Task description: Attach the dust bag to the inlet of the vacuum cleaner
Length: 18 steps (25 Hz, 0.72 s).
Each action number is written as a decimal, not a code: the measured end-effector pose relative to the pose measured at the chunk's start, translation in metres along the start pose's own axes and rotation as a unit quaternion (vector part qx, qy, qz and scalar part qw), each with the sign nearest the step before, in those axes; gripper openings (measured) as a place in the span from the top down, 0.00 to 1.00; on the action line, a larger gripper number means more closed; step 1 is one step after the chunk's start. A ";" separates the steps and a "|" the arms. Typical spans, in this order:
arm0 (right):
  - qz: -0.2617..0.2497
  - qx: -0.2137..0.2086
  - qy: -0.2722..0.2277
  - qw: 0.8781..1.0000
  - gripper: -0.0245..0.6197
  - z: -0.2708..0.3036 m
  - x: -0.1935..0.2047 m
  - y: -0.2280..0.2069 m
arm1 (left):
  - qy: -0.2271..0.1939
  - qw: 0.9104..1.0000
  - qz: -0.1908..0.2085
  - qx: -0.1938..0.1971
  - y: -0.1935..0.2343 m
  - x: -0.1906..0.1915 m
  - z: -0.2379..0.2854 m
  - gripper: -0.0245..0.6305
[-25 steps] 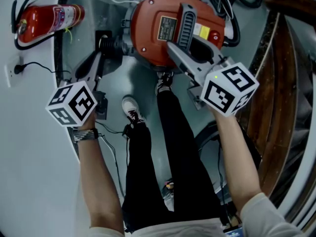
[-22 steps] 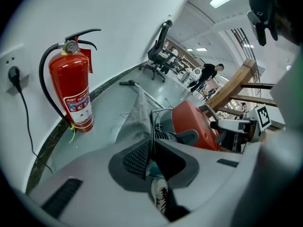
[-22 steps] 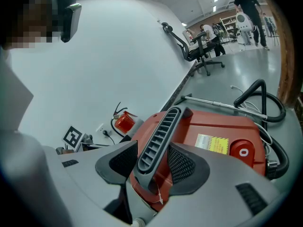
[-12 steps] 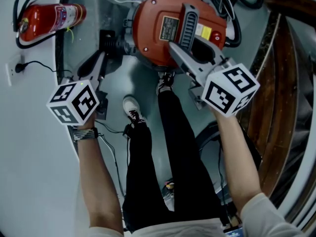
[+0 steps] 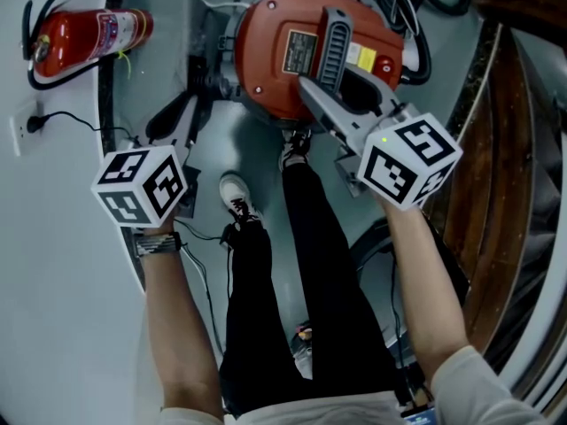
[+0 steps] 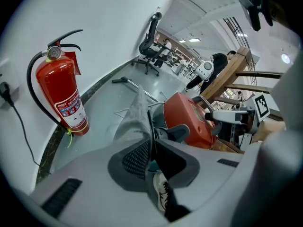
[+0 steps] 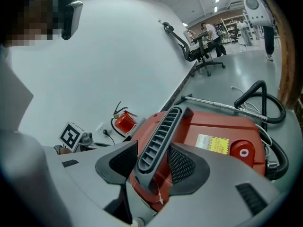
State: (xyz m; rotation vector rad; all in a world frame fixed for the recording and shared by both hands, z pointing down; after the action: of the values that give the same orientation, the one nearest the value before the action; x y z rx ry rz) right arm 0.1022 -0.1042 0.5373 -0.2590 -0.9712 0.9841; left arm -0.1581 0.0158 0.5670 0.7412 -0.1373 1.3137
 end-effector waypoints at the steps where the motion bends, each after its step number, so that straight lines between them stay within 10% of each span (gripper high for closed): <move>1: 0.000 0.000 0.000 1.000 0.65 0.000 0.000 0.000 | 0.000 1.000 0.000 0.001 0.000 0.000 0.000 0.91; 18: -0.007 0.003 -0.002 1.000 0.65 0.000 0.000 0.001 | 0.012 1.000 0.011 0.015 -0.010 -0.001 0.005 0.90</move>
State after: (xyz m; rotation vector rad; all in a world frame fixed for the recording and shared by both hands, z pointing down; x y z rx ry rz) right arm 0.1019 -0.1033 0.5364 -0.2439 -0.9727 0.9756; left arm -0.1474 0.0114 0.5659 0.7514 -0.1079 1.3473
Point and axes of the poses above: the fingertips, and each gripper's own axes: z forward along the fingers, y to its left, x out of its underside, the point moved 10 cm from there along -z, backward along the fingers, and after that the axes turned 3 degrees about z, right-handed, at the moved point
